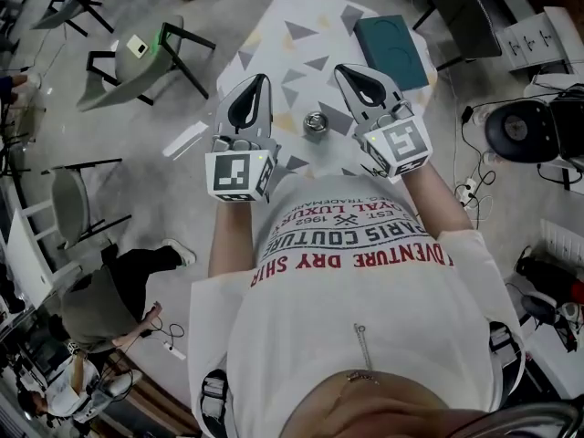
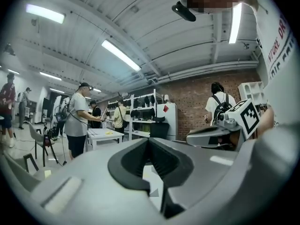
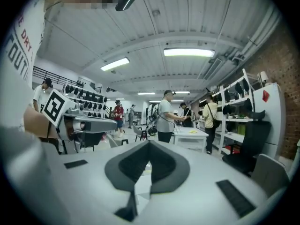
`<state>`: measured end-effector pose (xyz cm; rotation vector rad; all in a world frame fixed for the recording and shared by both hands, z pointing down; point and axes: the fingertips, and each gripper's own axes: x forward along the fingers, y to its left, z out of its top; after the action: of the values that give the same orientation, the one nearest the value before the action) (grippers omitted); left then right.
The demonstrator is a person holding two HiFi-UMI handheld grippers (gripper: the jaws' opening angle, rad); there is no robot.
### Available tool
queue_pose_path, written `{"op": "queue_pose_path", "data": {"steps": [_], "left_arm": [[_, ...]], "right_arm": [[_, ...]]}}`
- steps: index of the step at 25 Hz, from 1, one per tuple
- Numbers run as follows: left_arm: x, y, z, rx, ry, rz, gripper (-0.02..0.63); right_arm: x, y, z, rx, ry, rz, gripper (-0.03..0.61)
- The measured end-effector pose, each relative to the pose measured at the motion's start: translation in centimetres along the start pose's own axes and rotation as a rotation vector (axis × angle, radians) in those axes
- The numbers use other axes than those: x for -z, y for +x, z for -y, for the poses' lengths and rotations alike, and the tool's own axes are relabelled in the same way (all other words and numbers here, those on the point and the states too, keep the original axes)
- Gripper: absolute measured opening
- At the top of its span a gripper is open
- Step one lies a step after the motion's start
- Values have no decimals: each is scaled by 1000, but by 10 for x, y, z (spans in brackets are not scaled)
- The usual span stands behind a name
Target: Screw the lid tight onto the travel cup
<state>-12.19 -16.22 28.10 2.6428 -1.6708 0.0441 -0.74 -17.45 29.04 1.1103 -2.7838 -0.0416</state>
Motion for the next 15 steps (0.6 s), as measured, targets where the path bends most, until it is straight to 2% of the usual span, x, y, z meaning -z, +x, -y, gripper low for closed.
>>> {"op": "queue_pose_path", "data": {"steps": [15], "left_arm": [[-6, -4, -8, -45, 3, -10, 12]], "right_arm": [[-1, 0, -6, -14, 20, 0, 9]]}}
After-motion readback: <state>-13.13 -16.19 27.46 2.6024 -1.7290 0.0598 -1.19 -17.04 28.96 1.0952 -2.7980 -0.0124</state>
